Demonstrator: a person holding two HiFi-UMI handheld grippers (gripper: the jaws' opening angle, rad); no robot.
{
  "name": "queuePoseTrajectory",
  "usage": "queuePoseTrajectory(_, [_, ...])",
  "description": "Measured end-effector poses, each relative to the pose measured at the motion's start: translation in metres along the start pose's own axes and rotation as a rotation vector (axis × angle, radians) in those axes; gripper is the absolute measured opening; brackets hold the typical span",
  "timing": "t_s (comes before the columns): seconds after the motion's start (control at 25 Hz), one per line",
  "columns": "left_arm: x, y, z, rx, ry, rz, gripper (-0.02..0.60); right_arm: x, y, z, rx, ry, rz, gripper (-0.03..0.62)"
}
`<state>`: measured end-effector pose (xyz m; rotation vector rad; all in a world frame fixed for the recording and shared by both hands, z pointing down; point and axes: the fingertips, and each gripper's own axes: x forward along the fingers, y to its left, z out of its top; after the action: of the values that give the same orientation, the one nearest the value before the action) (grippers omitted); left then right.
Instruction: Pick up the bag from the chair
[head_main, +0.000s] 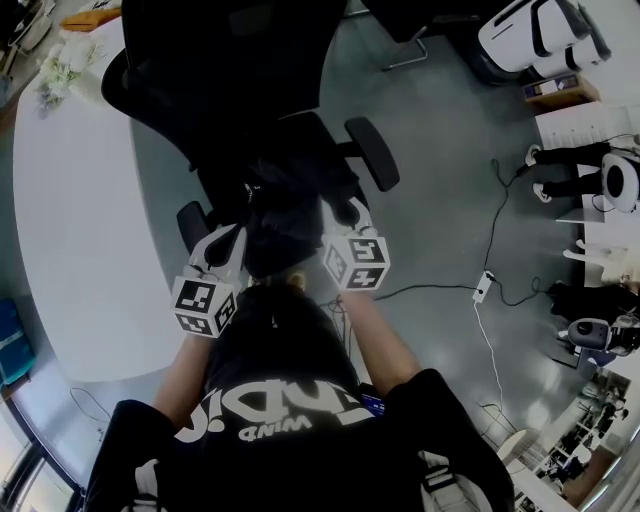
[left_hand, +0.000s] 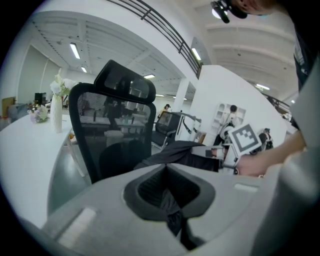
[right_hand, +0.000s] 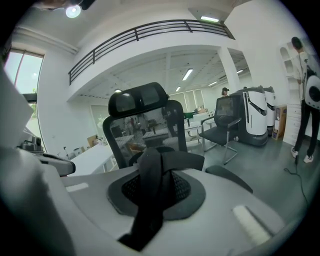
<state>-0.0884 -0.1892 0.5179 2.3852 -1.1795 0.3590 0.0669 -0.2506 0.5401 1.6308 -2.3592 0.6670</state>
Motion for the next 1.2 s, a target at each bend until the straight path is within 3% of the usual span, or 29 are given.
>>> queuePoseTrajectory(0.28, [-0.004,-0.010,0.014,0.015,-0.031,-0.033,0.003,-0.038,0.006,0.020,0.006,-0.025,-0.033,0.051])
queuePoseTrajectory(0.68, [-0.020,-0.047,0.041,0.062,-0.059,-0.108,0.003,-0.141,-0.006,0.051,-0.018,-0.062,-0.123,0.051])
queuePoseTrajectory(1.2, [-0.037,-0.109,0.029,0.122,-0.065,-0.223,0.003,-0.251,-0.002,0.043,0.117,-0.196,-0.165,0.051])
